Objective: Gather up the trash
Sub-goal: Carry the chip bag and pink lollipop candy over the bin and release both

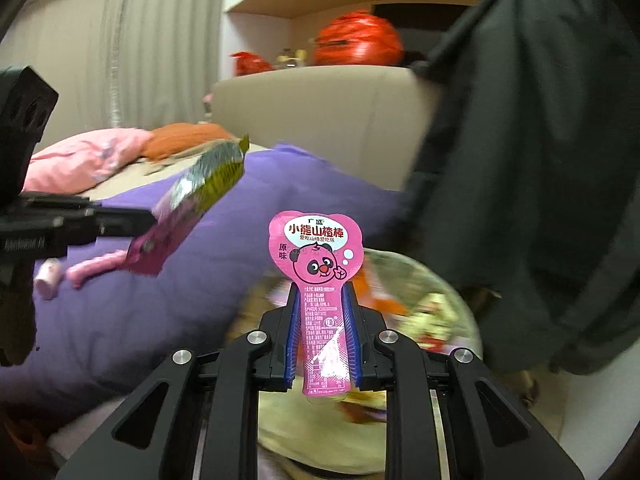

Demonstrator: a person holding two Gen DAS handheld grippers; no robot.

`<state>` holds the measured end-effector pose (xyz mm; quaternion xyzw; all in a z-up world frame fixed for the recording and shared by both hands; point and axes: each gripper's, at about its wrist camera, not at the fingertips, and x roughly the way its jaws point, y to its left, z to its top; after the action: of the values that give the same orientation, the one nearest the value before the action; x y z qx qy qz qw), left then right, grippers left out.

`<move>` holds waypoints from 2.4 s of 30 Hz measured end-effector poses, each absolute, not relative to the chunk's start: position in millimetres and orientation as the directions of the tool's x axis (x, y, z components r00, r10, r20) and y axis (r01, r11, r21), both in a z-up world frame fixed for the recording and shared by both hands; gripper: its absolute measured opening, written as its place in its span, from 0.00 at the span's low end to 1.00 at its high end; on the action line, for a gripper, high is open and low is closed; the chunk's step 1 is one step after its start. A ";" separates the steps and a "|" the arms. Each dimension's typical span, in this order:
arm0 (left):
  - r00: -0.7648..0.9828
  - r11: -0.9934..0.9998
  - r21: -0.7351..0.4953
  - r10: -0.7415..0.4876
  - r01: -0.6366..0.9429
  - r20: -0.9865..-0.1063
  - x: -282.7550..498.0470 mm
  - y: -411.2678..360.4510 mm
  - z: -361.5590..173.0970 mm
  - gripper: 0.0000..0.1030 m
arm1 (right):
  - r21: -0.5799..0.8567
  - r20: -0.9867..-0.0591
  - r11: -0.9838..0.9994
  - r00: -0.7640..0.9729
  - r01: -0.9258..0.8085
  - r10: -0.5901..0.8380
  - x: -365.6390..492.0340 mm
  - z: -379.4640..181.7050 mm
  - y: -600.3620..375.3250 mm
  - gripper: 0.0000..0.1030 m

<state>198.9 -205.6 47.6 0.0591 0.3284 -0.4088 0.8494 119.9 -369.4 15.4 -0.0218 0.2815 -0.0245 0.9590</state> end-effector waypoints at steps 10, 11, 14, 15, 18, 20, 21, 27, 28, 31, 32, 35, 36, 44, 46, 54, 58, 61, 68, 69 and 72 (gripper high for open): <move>0.254 0.533 -0.219 -0.674 0.817 -0.694 208.1 -287.3 7.3 0.09 | -0.013 -0.567 0.991 0.815 0.131 -0.115 110.3 -0.8 -439.0 0.19; 0.223 0.515 -0.229 -0.673 0.826 -0.705 211.2 -294.7 1.7 0.09 | -0.004 -0.572 0.991 0.813 0.133 -0.112 113.1 -3.3 -442.7 0.20; 0.187 0.496 -0.220 -0.646 0.840 -0.740 221.2 -316.3 -10.2 0.09 | 0.018 -0.590 0.991 0.801 0.133 -0.096 122.1 -11.5 -456.1 0.19; 0.193 0.502 -0.195 -0.619 0.842 -0.761 226.5 -326.7 -15.5 0.09 | 0.023 -0.596 0.991 0.798 0.131 -0.092 123.2 -12.9 -459.9 0.19; 0.229 0.542 -0.143 -0.561 0.828 -0.796 240.4 -339.9 -25.2 0.06 | 0.042 -0.616 0.991 0.784 0.124 -0.072 131.8 -20.0 -463.6 0.19; 0.231 0.565 -0.152 -0.549 0.811 -0.803 251.4 -339.9 -29.2 0.04 | 0.053 -0.621 0.992 0.782 0.112 -0.055 137.5 -22.4 -464.0 0.19; 0.237 0.575 -0.154 -0.547 0.803 -0.803 255.3 -338.2 -30.4 0.04 | 0.054 -0.622 0.993 0.781 0.107 -0.050 139.4 -23.8 -464.5 0.19; 0.234 0.602 -0.182 -0.545 0.777 -0.805 268.5 -325.0 -42.8 0.02 | 0.057 -0.649 0.996 0.761 0.069 -0.015 153.2 -38.2 -452.0 0.19; 0.233 0.604 -0.188 -0.549 0.775 -0.803 269.0 -323.5 -43.2 0.02 | 0.059 -0.653 0.996 0.758 0.064 -0.010 155.5 -40.2 -450.3 0.19; 0.230 0.601 -0.196 -0.557 0.774 -0.798 266.6 -322.4 -42.8 0.02 | 0.057 -0.662 0.997 0.749 0.052 -0.001 157.7 -44.3 -445.0 0.19; 0.229 0.600 -0.196 -0.557 0.776 -0.798 266.3 -323.7 -43.8 0.02 | 0.048 -0.666 0.997 0.746 0.054 -0.009 158.1 -45.5 -444.4 0.19; 0.227 0.591 -0.187 -0.554 0.784 -0.801 264.3 -333.3 -48.9 0.02 | 0.039 -0.673 0.997 0.739 0.071 -0.026 157.5 -47.7 -447.5 0.19; 0.228 0.589 -0.182 -0.553 0.788 -0.801 264.5 -337.3 -50.7 0.02 | 0.041 -0.675 0.996 0.737 0.075 -0.028 156.8 -48.0 -449.1 0.19; 0.256 0.590 -0.162 -0.560 0.791 -0.788 262.3 -342.9 -49.3 0.02 | 0.047 -0.700 0.996 0.714 0.072 -0.019 159.9 -56.5 -447.7 0.20; 0.267 0.595 -0.164 -0.567 0.787 -0.779 261.3 -335.8 -44.5 0.02 | 0.051 -0.700 0.997 0.714 0.059 -0.007 160.1 -57.8 -443.4 0.20; 0.294 0.637 -0.212 -0.591 0.741 -0.751 267.5 -308.0 -36.4 0.02 | 0.023 -0.707 0.998 0.707 0.053 -0.021 164.5 -56.3 -429.2 0.21; 0.323 0.665 -0.254 -0.616 0.702 -0.719 264.0 -287.3 -24.5 0.05 | 0.022 -0.699 0.998 0.715 0.053 -0.023 161.0 -50.8 -425.7 0.41; 0.365 0.692 -0.263 -0.620 0.673 -0.695 255.0 -265.2 -11.7 0.20 | 0.040 -0.685 0.998 0.729 0.055 -0.013 154.6 -43.3 -422.3 0.42; 0.516 0.793 -0.183 -0.533 0.582 -0.670 214.0 -184.6 10.7 0.53 | 0.053 -0.627 0.995 0.778 0.089 -0.036 126.4 -14.9 -395.7 0.50; 0.528 0.803 -0.179 -0.523 0.569 -0.669 207.0 -174.2 11.5 0.61 | 0.063 -0.619 0.994 0.785 0.084 -0.027 121.1 -10.7 -390.0 0.50; 0.594 0.841 -0.128 -0.470 0.525 -0.653 177.6 -132.7 15.2 0.68 | 0.112 -0.605 0.992 0.796 0.051 0.027 102.3 -0.1 -365.1 0.50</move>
<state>177.6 -132.7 15.2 0.0386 0.3538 -0.2790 0.8919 102.3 -365.1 -0.1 0.0613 0.3194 -0.0064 0.9456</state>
